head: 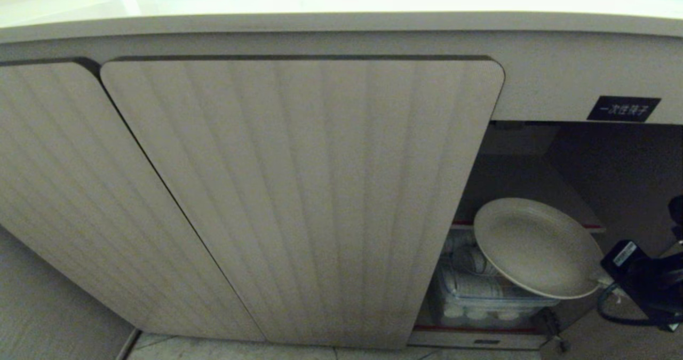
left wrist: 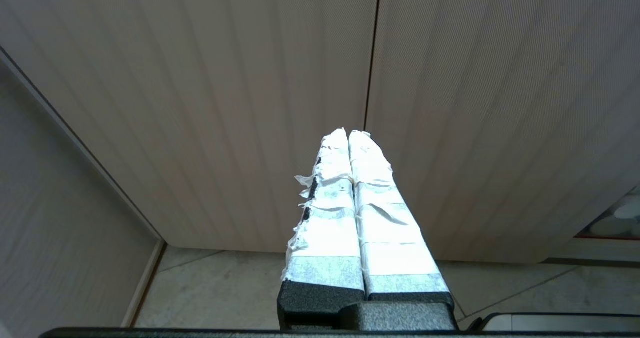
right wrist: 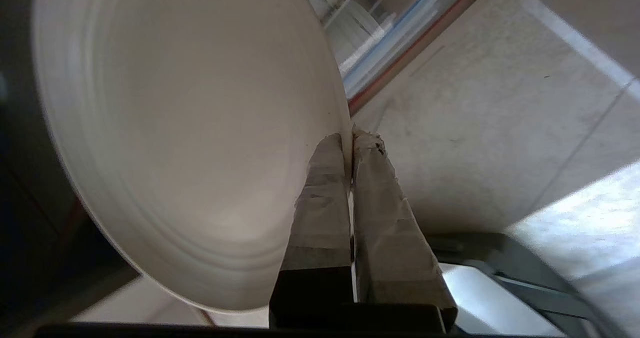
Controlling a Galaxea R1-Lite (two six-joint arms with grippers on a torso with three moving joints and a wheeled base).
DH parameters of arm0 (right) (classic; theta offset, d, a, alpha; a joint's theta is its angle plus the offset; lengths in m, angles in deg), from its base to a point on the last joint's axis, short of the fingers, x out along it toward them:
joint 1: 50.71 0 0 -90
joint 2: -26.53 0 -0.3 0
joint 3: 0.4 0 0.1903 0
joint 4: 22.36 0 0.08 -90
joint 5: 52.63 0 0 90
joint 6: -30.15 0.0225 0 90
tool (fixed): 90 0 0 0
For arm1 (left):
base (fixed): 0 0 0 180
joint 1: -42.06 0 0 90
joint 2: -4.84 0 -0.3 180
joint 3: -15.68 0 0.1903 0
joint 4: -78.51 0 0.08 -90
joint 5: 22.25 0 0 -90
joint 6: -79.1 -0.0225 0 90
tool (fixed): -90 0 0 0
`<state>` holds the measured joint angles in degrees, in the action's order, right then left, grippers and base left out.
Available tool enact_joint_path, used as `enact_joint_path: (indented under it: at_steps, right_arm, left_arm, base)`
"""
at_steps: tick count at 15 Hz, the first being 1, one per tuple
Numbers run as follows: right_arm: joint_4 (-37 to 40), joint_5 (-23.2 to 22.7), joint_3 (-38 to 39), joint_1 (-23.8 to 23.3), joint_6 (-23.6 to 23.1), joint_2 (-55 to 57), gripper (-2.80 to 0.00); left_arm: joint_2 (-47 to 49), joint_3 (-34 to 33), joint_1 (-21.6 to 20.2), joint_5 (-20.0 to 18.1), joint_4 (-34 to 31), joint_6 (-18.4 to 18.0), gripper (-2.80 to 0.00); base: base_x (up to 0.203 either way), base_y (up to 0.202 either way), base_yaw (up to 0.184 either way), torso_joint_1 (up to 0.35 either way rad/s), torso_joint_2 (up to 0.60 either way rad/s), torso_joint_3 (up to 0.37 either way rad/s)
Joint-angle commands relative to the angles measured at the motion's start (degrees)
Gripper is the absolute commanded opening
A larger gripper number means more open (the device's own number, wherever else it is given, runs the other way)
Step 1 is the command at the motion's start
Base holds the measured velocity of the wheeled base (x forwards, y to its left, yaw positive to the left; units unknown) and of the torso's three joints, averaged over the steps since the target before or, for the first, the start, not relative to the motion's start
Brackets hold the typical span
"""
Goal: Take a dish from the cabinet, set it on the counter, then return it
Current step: Put it back into the cabinet
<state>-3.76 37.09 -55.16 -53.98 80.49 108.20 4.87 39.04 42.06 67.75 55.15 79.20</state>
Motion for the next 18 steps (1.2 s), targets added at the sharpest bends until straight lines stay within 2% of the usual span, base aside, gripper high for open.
enact_joint_path:
  at_steps: [1, 8, 18]
  right_arm:
    - [-0.6, 0.1, -0.5, -0.1, 1.1, 1.5, -2.80]
    - [-3.3, 0.1, -0.9, -0.1, 3.4, 3.4, -2.80]
    - [-8.4, 0.3, -1.6, -1.1, 3.4, 9.0, -2.80]
  left_arm:
    - [0.0, 0.0, 0.0, 0.0, 0.0, 0.0, -2.80]
    - [0.0, 0.0, 0.0, 0.0, 0.0, 0.1, -2.80]
    - [0.0, 0.0, 0.0, 0.0, 0.0, 0.0, -2.80]
  base:
    - [0.000, 0.000, 0.000, 0.000, 0.00, 0.000]
    - [0.000, 0.000, 0.000, 0.000, 0.00, 0.000]
    - [0.000, 0.000, 0.000, 0.000, 0.00, 0.000]
